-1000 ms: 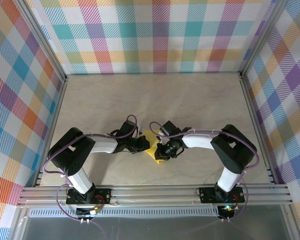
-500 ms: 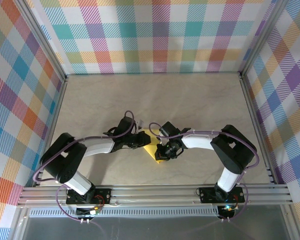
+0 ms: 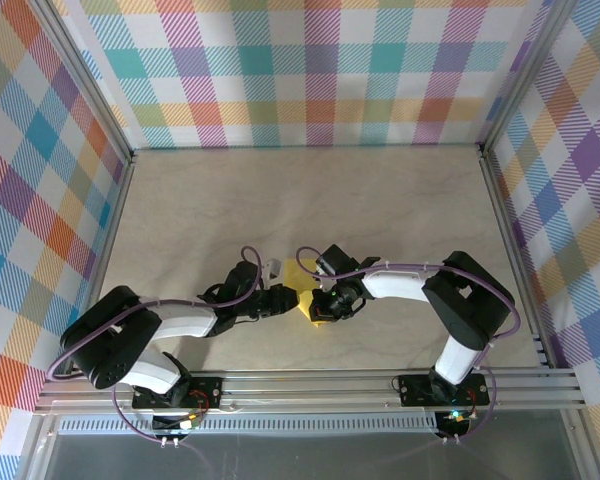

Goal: Fold a paper plane with a square sheet of paper (fold left side to right side)

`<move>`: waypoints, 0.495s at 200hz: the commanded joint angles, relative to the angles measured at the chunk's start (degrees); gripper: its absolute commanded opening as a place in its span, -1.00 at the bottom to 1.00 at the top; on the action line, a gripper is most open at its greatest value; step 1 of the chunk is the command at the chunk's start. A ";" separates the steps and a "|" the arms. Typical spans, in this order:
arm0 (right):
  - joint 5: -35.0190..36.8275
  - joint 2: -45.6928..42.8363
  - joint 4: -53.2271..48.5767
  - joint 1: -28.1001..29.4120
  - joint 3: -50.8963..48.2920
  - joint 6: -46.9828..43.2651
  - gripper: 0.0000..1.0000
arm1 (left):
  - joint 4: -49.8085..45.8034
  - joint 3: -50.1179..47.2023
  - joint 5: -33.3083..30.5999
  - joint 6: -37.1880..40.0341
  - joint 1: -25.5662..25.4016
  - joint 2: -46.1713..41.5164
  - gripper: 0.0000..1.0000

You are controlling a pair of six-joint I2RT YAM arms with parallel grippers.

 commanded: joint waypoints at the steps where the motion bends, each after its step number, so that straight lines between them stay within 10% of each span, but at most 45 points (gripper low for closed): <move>1: 9.53 3.72 -9.26 0.59 -2.70 0.94 -1.00 | 7.08 -0.66 -1.78 -1.75 -1.60 2.21 -0.69; 99: 10.25 3.98 -10.84 0.94 -1.78 0.61 -1.00 | 11.75 0.21 -3.28 -3.31 -3.70 10.13 -0.74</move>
